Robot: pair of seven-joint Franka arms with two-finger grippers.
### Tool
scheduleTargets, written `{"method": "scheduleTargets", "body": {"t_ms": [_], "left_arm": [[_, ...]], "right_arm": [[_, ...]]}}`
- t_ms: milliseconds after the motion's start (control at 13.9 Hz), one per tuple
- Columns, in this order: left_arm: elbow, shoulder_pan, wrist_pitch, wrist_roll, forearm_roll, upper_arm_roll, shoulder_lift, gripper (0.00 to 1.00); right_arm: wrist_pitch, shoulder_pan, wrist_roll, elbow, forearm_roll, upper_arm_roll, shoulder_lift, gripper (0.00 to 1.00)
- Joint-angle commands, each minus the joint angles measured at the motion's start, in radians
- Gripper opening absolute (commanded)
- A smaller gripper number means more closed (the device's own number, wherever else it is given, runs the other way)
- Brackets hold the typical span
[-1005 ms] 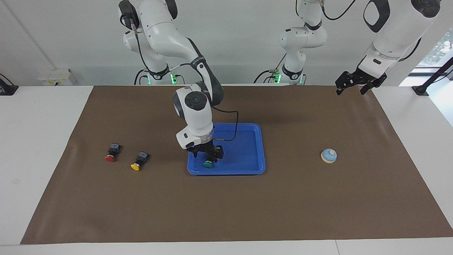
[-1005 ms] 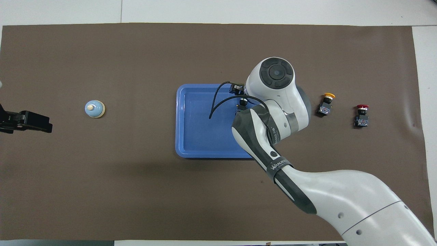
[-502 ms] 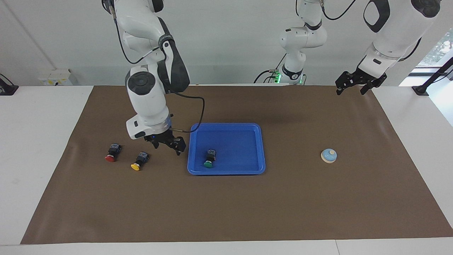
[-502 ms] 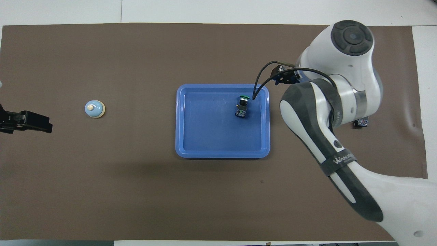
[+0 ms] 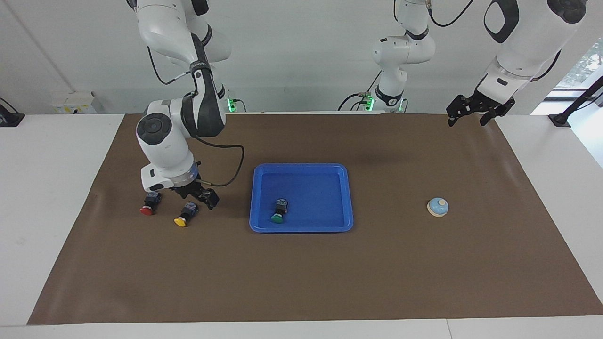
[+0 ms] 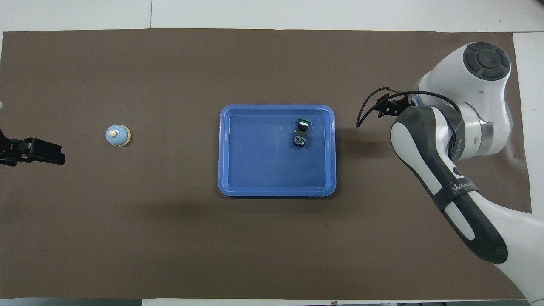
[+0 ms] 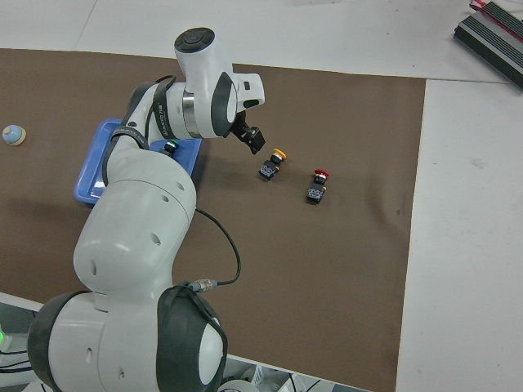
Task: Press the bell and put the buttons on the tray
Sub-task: 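Move the right gripper back to the yellow-capped button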
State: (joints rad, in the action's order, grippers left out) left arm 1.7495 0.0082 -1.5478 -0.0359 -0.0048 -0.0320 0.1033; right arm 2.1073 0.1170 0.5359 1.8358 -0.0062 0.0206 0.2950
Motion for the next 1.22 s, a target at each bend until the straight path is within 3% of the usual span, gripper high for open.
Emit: {"method": "scheduleTargets", "body": {"t_ms": [0, 287, 789, 861, 933, 1077, 1148], "left_arm": [[-0.008, 0.001, 0.009, -0.005, -0.001, 0.003, 0.004, 1.0], [-0.008, 0.001, 0.009, -0.005, -0.001, 0.001, 0.003, 1.0], [-0.008, 0.001, 0.009, -0.005, -0.001, 0.003, 0.004, 1.0], [-0.008, 0.001, 0.009, -0.005, -0.001, 0.001, 0.003, 1.0], [-0.008, 0.001, 0.009, -0.005, -0.001, 0.003, 0.004, 1.0], [-0.008, 0.001, 0.009, -0.005, -0.001, 0.003, 0.003, 1.0], [-0.008, 0.001, 0.009, -0.005, -0.001, 0.001, 0.003, 1.0]], "right_arm": [[0.105, -0.04, -0.04, 0.129, -0.001, -0.01, -0.048, 1.0], [0.226, -0.063, -0.076, 0.198, -0.014, -0.01, -0.024, 1.0], [0.319, -0.082, -0.099, 0.203, -0.015, -0.01, 0.03, 1.0], [0.324, -0.083, -0.099, 0.203, -0.015, -0.01, 0.033, 0.94], [0.327, -0.083, -0.099, 0.203, -0.015, -0.01, 0.038, 0.79], [0.327, -0.083, -0.094, 0.201, -0.015, -0.01, 0.038, 0.21], [0.327, -0.083, -0.097, 0.2, -0.015, -0.011, 0.039, 0.01]]}}
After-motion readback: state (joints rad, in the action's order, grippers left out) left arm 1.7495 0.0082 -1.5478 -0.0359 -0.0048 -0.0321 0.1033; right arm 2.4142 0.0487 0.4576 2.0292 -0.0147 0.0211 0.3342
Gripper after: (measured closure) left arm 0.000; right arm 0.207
